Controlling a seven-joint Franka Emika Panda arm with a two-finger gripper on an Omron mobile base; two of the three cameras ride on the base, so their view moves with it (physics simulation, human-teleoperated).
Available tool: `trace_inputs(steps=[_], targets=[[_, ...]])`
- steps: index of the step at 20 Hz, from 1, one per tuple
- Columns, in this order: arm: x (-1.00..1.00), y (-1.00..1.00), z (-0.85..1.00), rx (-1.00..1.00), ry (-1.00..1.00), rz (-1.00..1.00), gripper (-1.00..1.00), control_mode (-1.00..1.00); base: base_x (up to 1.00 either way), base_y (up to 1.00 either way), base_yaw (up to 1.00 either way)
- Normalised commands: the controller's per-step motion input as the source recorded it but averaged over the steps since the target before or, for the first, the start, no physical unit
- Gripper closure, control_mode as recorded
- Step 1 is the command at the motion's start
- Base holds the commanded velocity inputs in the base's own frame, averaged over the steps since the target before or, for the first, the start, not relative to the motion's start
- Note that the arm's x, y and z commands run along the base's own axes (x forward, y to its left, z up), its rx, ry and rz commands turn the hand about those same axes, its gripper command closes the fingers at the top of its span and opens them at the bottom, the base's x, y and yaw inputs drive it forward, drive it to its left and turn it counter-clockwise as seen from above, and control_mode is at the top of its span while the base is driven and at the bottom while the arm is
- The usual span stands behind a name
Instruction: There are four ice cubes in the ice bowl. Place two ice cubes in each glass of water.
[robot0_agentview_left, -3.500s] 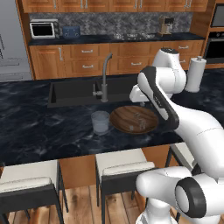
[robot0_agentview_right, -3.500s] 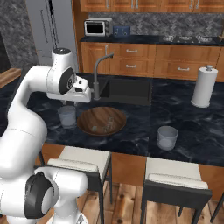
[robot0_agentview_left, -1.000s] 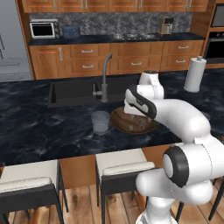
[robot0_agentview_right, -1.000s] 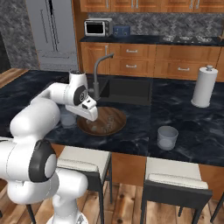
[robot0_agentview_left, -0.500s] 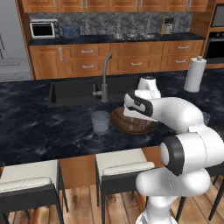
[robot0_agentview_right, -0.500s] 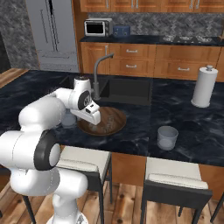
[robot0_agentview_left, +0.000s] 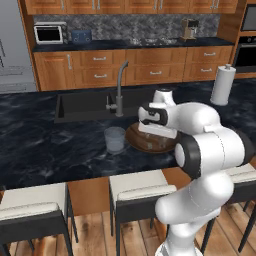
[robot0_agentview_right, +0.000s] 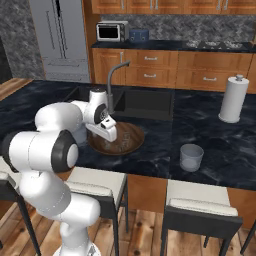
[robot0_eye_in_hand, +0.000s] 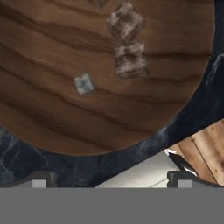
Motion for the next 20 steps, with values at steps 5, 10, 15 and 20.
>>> trace_inputs(steps=[5, 10, 15, 20], targets=[[0.03, 0.00, -0.12, 0.00, 0.01, -0.04, -1.00, -1.00, 0.00, 0.00, 0.00], [-0.01, 0.00, -0.21, 0.00, 0.00, 0.00, -1.00, -1.00, 0.00, 0.00, 0.00], [0.00, 0.00, -0.24, 0.00, 0.00, 0.00, -1.00, -1.00, 0.00, 0.00, 0.00], [0.06, 0.00, -0.04, 0.00, 0.00, 0.00, -1.00, -1.00, 0.00, 0.00, 0.00]])
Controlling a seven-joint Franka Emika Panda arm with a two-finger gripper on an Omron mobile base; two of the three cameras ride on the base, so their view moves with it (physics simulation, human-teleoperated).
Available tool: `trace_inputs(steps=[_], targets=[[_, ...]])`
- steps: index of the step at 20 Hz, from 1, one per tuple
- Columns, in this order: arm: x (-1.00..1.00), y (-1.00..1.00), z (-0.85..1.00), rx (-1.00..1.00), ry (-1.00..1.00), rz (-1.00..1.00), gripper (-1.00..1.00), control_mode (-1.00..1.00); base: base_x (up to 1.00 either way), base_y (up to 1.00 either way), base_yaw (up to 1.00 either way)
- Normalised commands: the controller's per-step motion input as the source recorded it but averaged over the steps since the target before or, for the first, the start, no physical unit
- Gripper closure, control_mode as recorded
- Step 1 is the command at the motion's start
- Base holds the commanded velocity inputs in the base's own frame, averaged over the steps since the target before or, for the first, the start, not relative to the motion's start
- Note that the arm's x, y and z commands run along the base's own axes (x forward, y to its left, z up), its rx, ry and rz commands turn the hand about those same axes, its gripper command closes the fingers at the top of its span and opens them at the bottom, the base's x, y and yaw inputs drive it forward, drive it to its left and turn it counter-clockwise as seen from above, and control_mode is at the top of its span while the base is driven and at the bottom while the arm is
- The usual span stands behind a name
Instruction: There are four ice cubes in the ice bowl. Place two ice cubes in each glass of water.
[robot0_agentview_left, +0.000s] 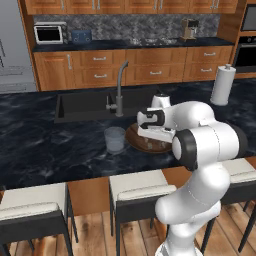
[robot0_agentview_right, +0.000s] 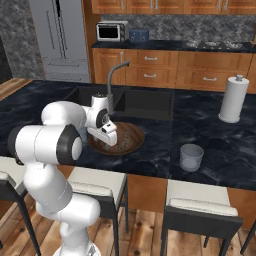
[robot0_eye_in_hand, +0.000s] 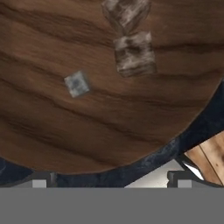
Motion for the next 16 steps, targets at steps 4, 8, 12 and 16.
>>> trace_inputs(steps=[4, 8, 12, 16], targets=[[0.06, 0.00, -0.05, 0.00, 0.00, 0.00, -1.00, -1.00, 0.00, 0.00, 0.00], [0.09, 0.00, -0.09, 0.00, 0.00, -0.01, -1.00, -1.00, 0.00, 0.00, 0.00], [0.14, 0.00, -0.11, 0.00, 0.00, -0.01, -1.00, -1.00, 0.00, 0.00, 0.00], [0.21, 0.05, -0.10, 0.00, 0.00, 0.00, -1.00, -1.00, 0.00, 0.00, 0.00]])
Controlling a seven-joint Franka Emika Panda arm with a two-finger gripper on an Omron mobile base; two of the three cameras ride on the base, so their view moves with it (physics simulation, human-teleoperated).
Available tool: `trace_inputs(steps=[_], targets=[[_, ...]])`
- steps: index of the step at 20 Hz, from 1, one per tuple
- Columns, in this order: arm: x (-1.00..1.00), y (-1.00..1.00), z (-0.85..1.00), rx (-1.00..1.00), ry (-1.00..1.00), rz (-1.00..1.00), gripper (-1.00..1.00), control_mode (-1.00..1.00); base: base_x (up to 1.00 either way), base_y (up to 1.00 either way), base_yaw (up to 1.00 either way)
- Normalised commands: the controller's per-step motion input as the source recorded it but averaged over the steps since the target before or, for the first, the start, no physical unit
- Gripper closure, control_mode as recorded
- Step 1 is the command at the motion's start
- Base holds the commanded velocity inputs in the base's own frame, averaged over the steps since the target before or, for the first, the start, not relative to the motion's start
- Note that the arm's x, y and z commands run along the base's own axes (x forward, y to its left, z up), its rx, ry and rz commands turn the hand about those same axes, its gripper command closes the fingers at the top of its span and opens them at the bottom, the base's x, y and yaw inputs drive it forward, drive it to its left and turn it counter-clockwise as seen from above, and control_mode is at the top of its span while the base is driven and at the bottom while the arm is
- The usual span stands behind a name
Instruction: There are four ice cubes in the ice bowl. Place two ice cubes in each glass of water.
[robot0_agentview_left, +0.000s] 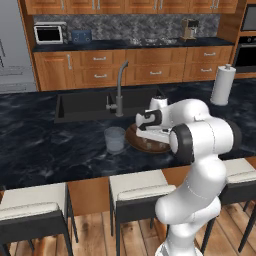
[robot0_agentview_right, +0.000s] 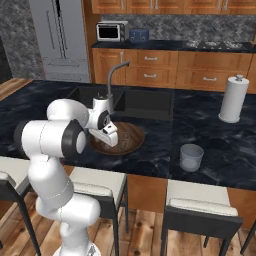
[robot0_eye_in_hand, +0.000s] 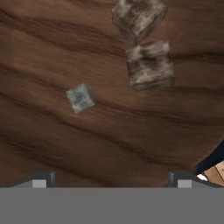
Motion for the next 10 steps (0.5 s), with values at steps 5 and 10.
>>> trace_inputs(steps=[5, 10], targets=[[0.11, 0.02, -0.09, 0.00, 0.00, 0.00, -1.00, -1.00, 0.00, 0.00, 0.00], [0.00, 0.00, -0.13, 0.00, 0.00, -0.01, -1.00, -1.00, 0.00, 0.00, 0.00]])
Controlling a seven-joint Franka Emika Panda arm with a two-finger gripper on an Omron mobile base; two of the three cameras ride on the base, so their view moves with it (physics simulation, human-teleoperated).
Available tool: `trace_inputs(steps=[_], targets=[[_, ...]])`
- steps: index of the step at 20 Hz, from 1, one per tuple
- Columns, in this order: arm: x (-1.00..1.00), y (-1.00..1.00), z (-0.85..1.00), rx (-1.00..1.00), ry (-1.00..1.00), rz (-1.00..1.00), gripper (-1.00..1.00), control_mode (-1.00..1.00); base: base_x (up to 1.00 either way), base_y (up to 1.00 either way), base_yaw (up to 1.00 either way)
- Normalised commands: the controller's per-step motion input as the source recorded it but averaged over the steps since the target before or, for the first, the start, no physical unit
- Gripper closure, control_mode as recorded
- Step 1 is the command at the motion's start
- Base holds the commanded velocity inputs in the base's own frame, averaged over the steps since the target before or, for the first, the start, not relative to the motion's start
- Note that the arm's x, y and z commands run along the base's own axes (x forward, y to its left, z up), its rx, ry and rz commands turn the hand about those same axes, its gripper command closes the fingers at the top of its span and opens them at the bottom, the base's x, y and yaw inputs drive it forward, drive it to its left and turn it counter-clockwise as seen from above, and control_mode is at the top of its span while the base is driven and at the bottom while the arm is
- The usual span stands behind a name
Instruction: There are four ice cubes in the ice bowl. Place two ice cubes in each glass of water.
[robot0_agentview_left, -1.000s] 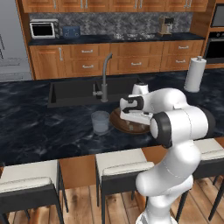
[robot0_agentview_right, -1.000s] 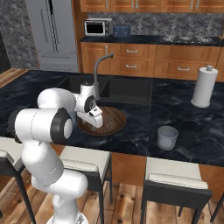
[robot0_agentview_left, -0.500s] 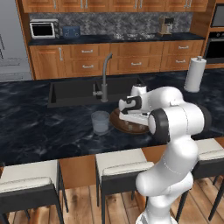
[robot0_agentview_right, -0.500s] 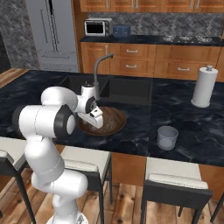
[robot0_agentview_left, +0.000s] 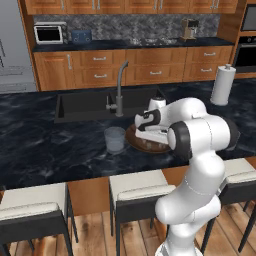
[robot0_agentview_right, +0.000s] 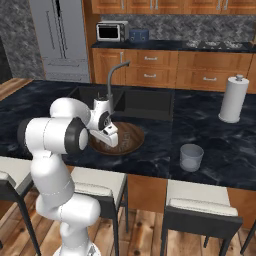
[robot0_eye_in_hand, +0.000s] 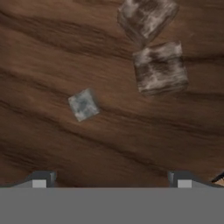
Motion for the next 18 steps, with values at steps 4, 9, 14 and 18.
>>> trace_inputs(steps=[4, 9, 14, 18], targets=[[0.00, 0.00, -0.16, 0.00, 0.00, -0.01, -1.00, -1.00, 0.00, 0.00, 0.00], [0.00, 0.00, -0.12, 0.00, 0.00, 0.00, -1.00, -1.00, 0.00, 0.00, 0.00], [0.00, 0.00, -0.07, 0.00, 0.00, 0.00, -1.00, -1.00, 0.00, 0.00, 0.00], [0.05, 0.00, -0.10, 0.00, 0.00, 0.00, -1.00, -1.00, 0.00, 0.00, 0.00]])
